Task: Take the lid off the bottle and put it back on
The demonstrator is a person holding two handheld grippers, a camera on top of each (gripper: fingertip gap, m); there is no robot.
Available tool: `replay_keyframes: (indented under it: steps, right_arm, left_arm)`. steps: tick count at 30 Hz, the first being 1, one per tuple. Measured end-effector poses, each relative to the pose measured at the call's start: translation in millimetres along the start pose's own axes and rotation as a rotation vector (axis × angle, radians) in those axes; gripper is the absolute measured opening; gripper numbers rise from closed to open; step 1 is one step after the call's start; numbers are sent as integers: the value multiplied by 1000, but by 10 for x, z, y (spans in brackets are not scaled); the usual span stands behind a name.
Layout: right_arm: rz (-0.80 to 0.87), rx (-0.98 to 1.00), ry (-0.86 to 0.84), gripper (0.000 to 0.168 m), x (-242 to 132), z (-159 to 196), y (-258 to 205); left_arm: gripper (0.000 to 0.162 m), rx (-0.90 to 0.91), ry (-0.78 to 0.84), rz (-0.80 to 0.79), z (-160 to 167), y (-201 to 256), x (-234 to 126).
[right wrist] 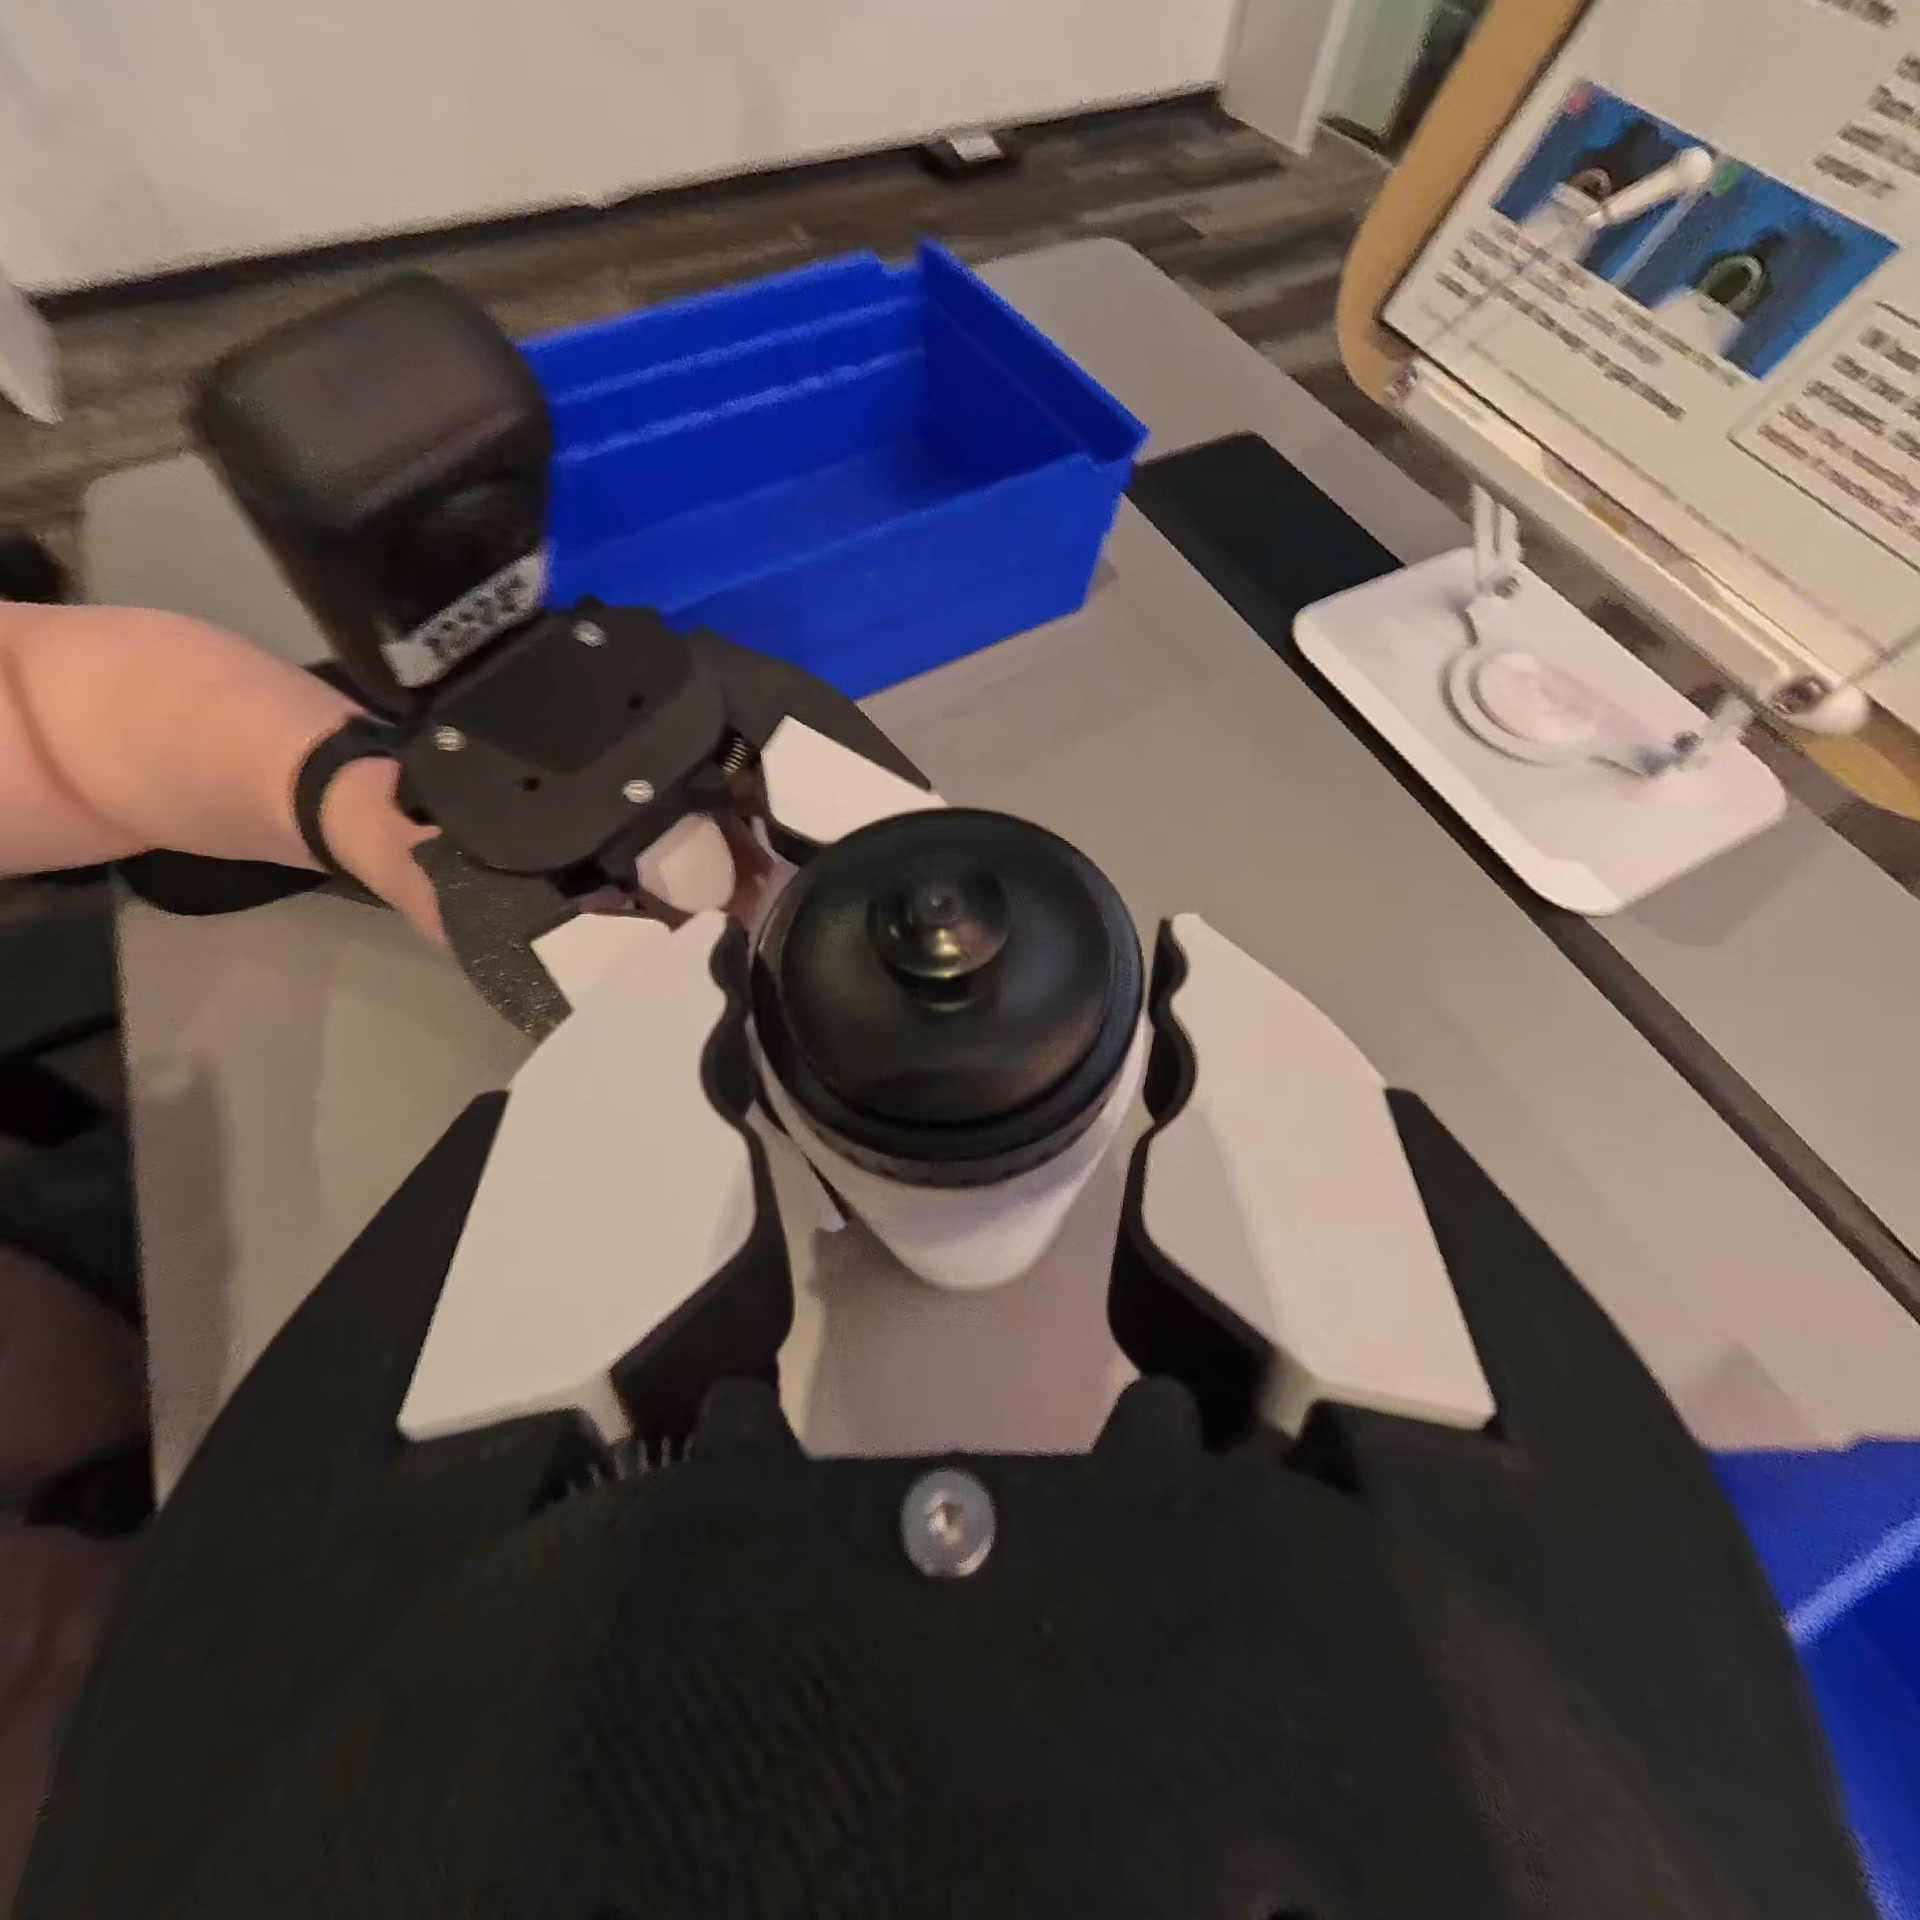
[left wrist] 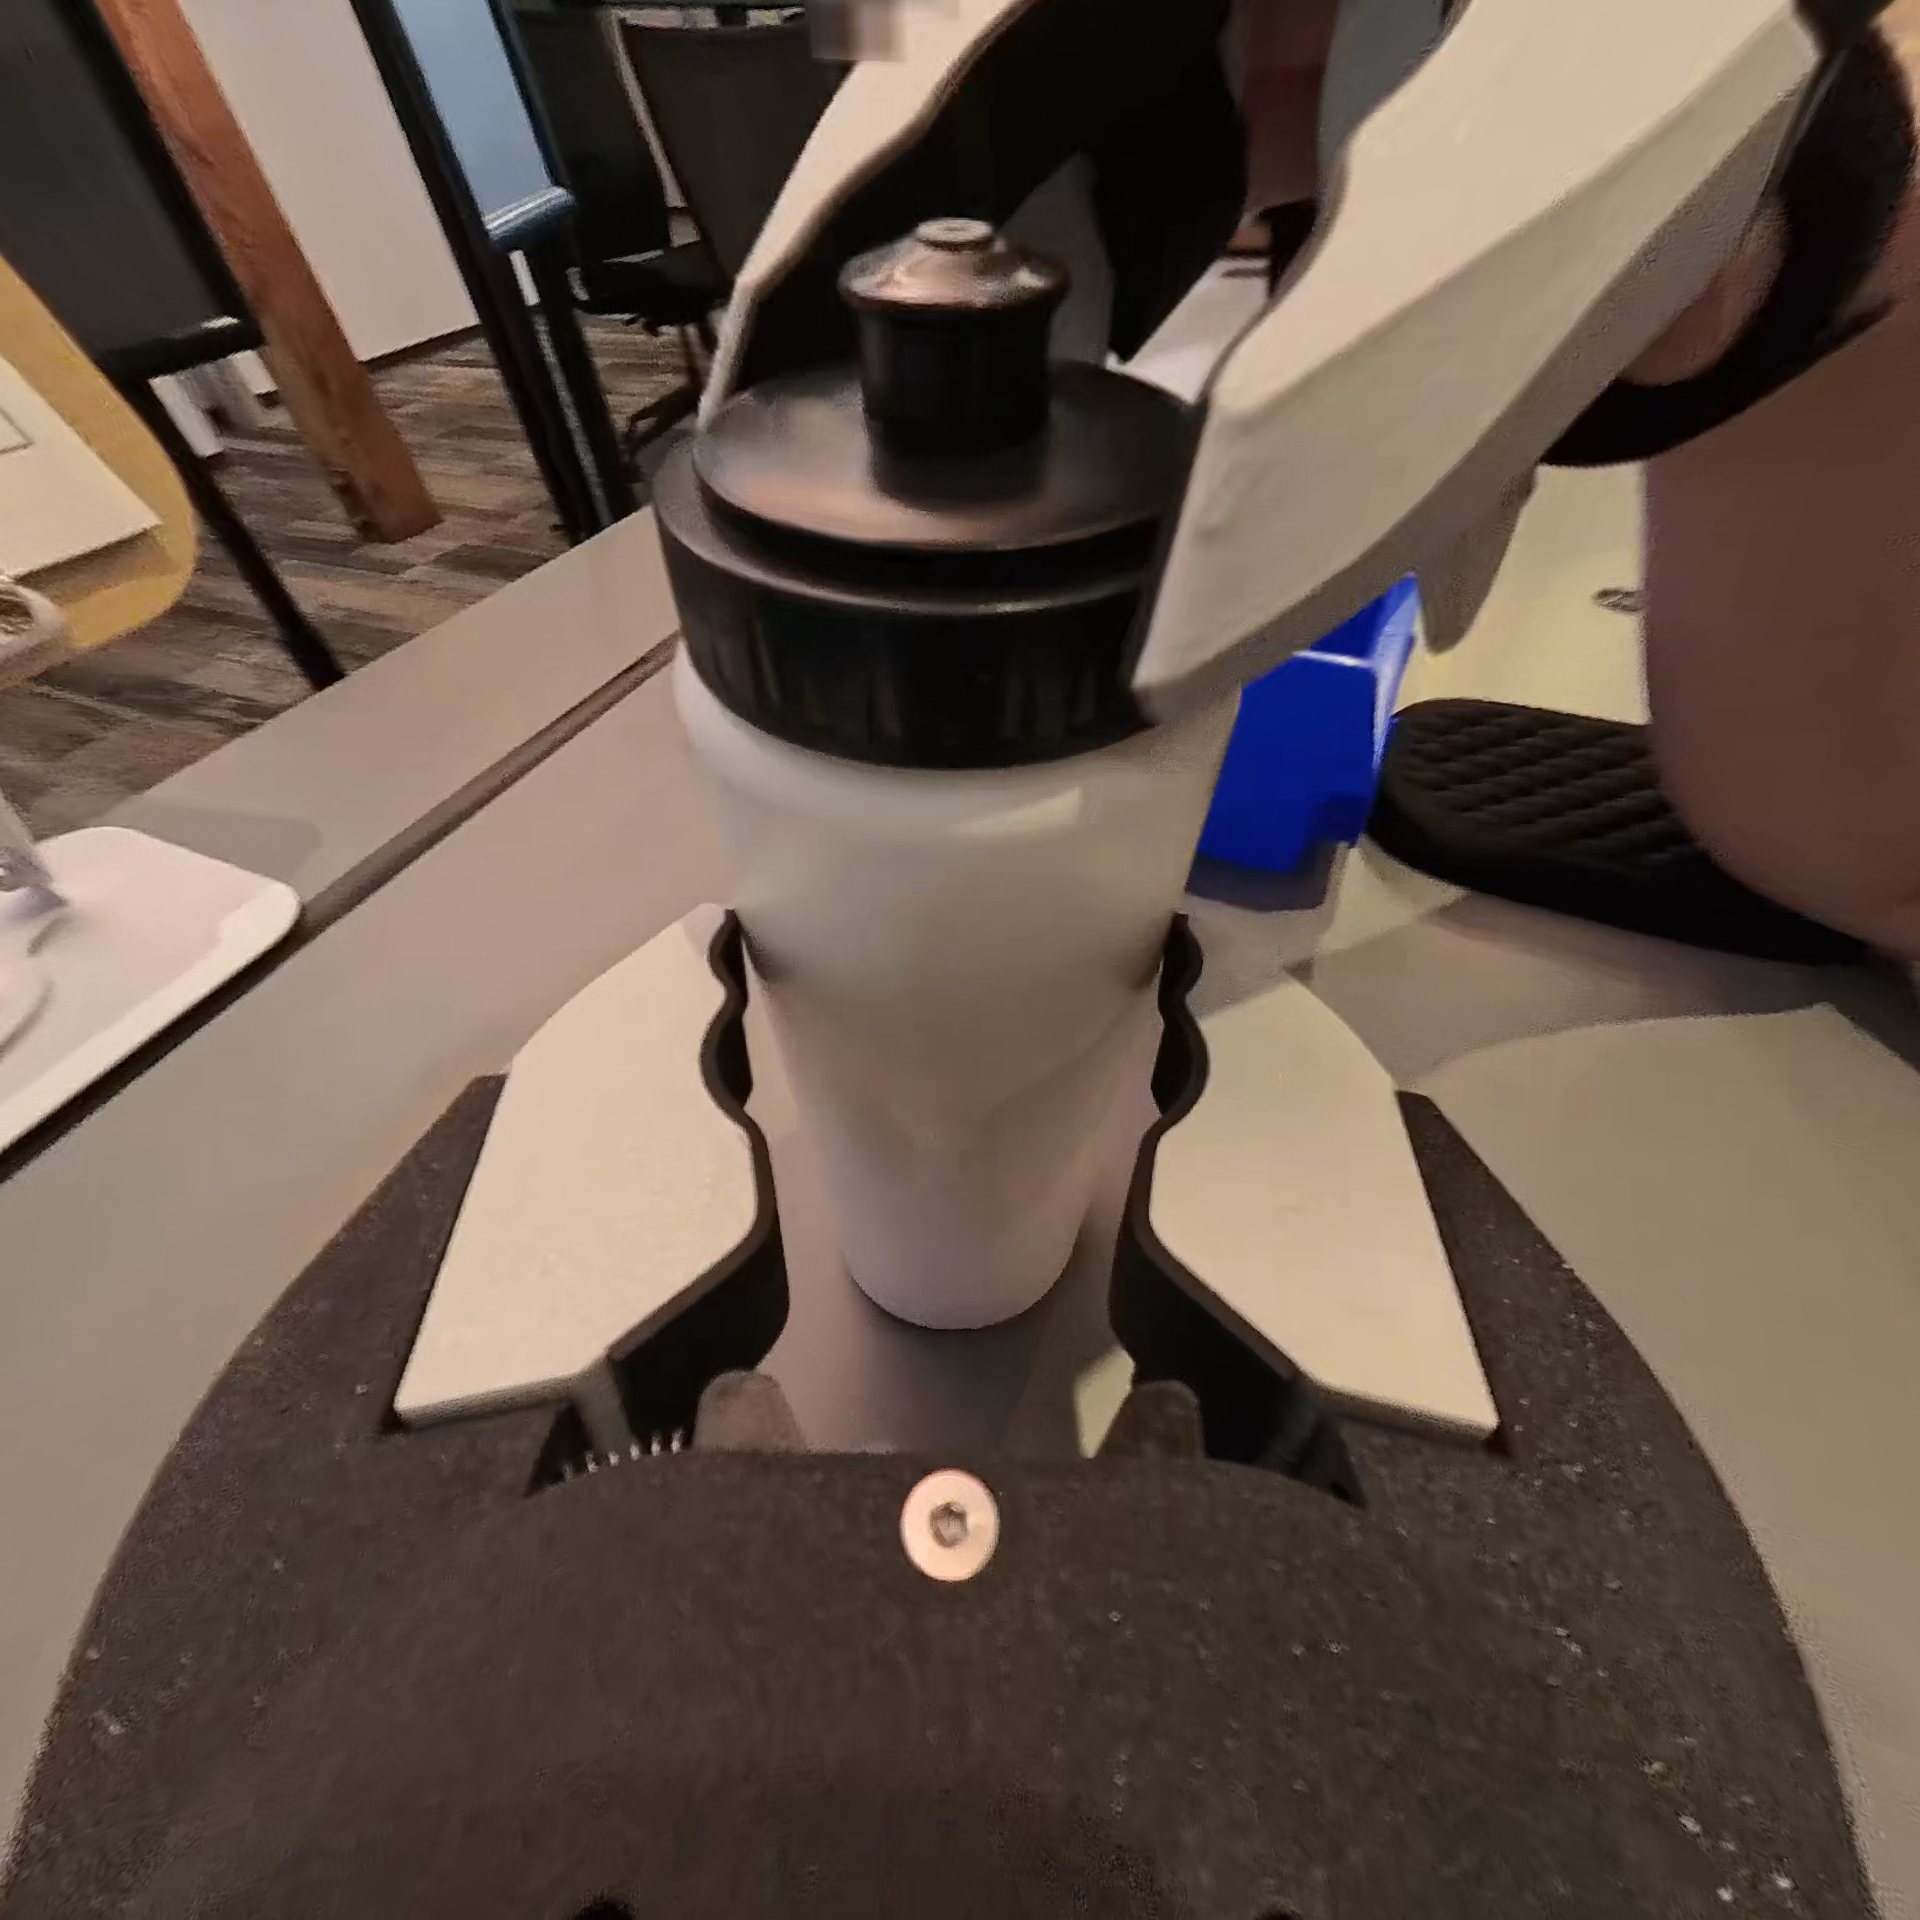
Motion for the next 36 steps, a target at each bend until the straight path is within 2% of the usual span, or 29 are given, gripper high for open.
replay_keyframes:
  steps: [4, 8, 11, 14, 16, 18, 21, 29, 36]
  right_arm:
    - [39, -33, -55, 76, -14, 21, -48]
    - [-74, -113, -97, 76, -62, 59, -151]
    - [-237, -240, -105, 76, -123, 102, -310]
    - [-512, -404, -58, 76, -242, 189, -630]
    - [-664, -411, -27, 76, -297, 224, -790]
    - [-724, -395, -5, 76, -293, 219, -838]
    - [-691, -362, 28, 76, -247, 178, -750]
    - [-396, -328, 172, 81, -344, -117, -371]
    - [-226, -167, 39, 81, -294, 9, -78]
  left_arm:
    - [77, 42, -15, -15, -5, 28, -14]
    - [76, 77, -9, 80, -8, 123, -39]
    - [76, 110, -8, 182, -12, 248, -78]
    - [76, 203, 22, 360, -9, 522, -188]
    - [76, 219, 32, 469, -3, 709, -276]
    - [76, 193, 35, 521, 4, 795, -304]
    - [76, 173, 18, 480, 14, 741, -256]
    - [75, 13, 4, 346, -30, 410, -129]
    - [75, 9, 3, 204, 1, 173, -52]
Point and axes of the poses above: each gripper's, where its closed fingertips meet, x out along the fingers, z out of its underside, y = z × x across the jaws, the point moved 2 cm from there along -x, back along the fingers, and after that the axes turned 13 degrees about -z, right-handed, at the moved point
